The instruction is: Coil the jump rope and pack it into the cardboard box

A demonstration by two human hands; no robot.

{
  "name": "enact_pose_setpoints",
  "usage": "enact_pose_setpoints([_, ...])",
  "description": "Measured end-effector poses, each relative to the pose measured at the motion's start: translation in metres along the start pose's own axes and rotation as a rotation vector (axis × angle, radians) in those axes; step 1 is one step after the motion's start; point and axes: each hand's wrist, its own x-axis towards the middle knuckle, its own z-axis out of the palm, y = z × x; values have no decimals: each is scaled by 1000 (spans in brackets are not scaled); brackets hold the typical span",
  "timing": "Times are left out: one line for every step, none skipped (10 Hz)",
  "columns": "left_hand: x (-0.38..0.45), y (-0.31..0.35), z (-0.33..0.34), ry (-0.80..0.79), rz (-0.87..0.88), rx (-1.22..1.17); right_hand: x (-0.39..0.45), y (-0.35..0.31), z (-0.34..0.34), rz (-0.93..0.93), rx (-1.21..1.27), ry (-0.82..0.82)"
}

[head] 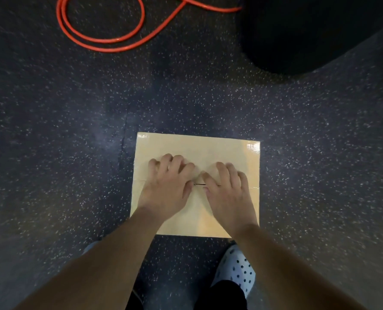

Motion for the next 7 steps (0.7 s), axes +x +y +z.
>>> enact_pose_setpoints([3, 1, 16, 76, 53, 70, 0, -2, 12, 26, -1, 74])
enact_pose_setpoints([-1, 2, 11, 46, 89, 73, -4, -4, 5, 51, 35, 85])
enact_pose_setpoints([1, -2, -5, -30, 79, 55, 3, -3, -10, 41, 43, 25])
enact_pose_setpoints([2, 0, -20, -103, 79, 59, 7, -9, -26, 58, 64, -42])
enact_pose_setpoints([6, -1, -53, -191, 69, -53, 8, -9, -60, 96, 154, -124])
enact_pose_setpoints([6, -6, -86, -181, 54, -134, 8, -6, -97, 138, 255, -76])
enact_pose_setpoints([-7, -14, -157, -236, 30, -210, -7, -1, -167, 244, 397, -20])
